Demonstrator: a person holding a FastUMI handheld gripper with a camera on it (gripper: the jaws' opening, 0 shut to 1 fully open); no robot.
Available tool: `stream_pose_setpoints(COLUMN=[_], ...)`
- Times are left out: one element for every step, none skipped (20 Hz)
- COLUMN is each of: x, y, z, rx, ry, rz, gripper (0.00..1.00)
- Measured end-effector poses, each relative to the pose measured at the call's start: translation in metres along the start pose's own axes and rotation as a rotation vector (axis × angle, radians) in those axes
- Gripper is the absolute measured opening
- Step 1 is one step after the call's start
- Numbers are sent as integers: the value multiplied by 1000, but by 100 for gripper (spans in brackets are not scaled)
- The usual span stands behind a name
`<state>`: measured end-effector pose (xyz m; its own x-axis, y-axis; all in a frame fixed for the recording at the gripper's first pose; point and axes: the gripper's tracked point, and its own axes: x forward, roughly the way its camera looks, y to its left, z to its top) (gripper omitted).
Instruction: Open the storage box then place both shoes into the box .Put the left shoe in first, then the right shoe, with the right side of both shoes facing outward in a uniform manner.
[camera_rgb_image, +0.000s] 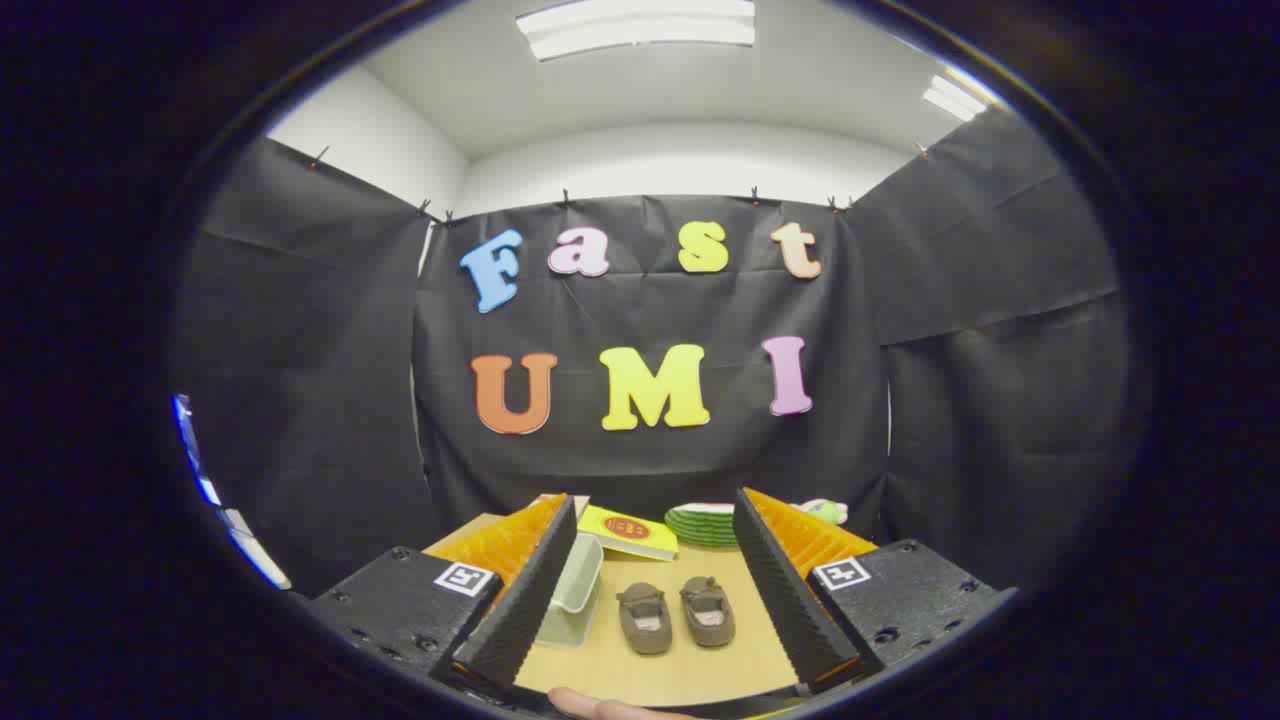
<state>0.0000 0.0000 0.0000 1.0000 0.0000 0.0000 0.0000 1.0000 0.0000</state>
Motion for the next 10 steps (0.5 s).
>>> stream_pose_setpoints(x=[1, 2, 4, 4, 6, 7, 8, 10, 11, 11], y=[0, -4, -7, -7, -9, -11, -12, -12, -12, -12], z=[0, -2, -2, -5, -6, -7, -8, -10, -11, -14], rx=[2, 2, 3, 4, 2, -1, -2, -3, -1, -2], ry=[3, 8, 10, 13, 15, 16, 18, 21, 24, 28], rz=[3, -6, -12, -15, -21, -27, -31, -34, -33, -33], gripper=[100, 100, 100, 100, 100, 100, 100, 100, 100, 100])
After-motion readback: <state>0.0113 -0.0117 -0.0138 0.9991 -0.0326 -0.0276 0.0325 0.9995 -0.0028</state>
